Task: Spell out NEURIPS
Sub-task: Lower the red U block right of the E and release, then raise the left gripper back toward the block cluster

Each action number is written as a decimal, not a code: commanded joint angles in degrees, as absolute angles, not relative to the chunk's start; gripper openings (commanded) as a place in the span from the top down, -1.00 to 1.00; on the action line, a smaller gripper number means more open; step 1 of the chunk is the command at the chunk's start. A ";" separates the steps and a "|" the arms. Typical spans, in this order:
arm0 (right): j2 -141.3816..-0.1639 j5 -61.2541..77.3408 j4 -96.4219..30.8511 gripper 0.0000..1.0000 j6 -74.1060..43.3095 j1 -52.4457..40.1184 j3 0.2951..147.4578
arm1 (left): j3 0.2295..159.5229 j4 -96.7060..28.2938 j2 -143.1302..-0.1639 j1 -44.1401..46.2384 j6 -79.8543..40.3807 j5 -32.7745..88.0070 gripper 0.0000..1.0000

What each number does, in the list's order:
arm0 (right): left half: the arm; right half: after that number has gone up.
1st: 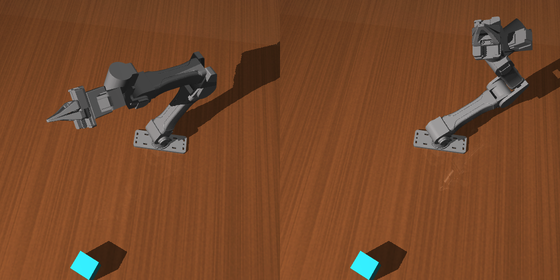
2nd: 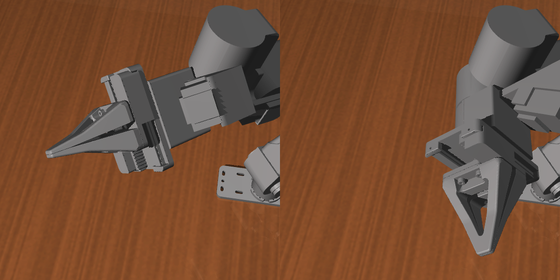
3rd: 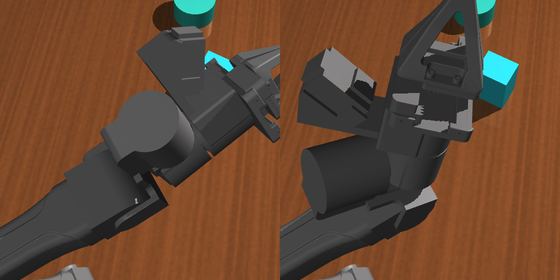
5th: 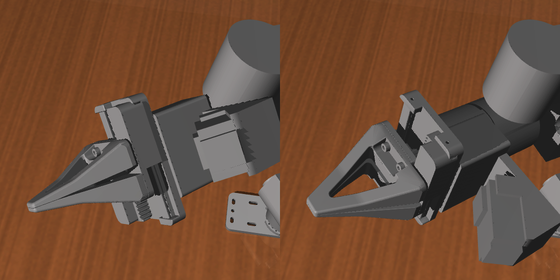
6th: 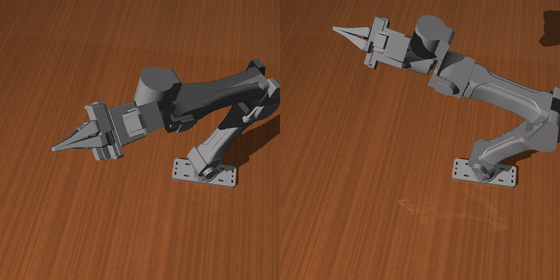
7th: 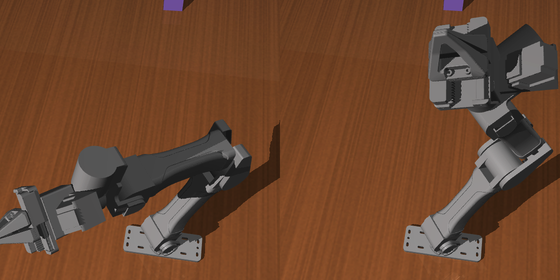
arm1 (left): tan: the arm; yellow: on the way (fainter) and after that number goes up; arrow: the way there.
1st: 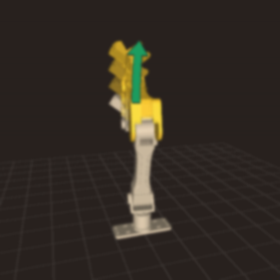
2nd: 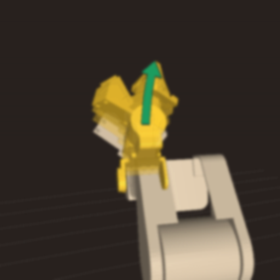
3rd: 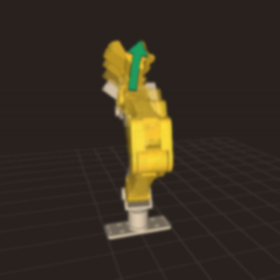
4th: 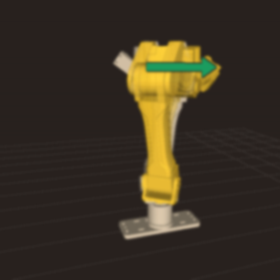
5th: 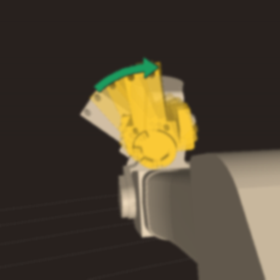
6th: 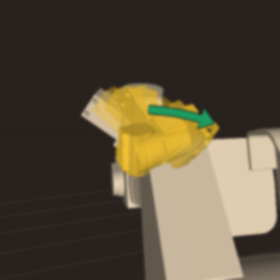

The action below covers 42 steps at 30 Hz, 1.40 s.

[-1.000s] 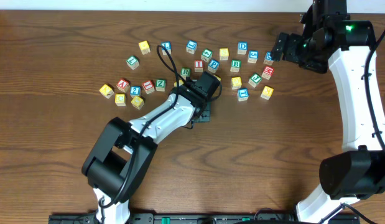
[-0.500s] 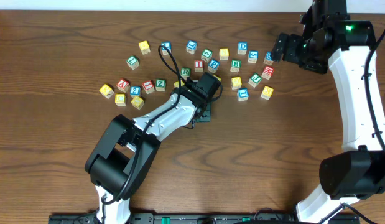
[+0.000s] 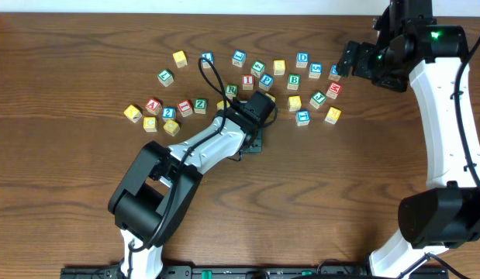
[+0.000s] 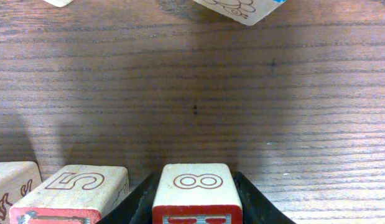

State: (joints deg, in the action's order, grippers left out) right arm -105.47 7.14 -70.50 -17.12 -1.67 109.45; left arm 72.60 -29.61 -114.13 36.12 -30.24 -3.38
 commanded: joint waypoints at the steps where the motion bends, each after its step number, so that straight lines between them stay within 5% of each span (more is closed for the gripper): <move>1: -105.14 7.70 -70.52 -0.98 -16.23 -1.58 109.71 | 72.10 -29.87 -115.35 36.07 -30.94 -3.73 0.28; 10: -105.14 7.68 -70.50 -0.98 -16.21 -1.58 109.71 | 72.27 -29.82 -110.69 35.92 -30.48 -3.70 -0.05; 28: -105.14 7.70 -70.76 -0.99 -16.23 -1.61 109.71 | 72.34 -35.79 -91.74 34.68 -24.88 -3.53 -0.08; 42: -105.14 7.66 -71.50 -0.99 -16.19 -3.95 109.71 | 72.34 -46.24 -80.09 18.44 -19.49 -3.46 -0.08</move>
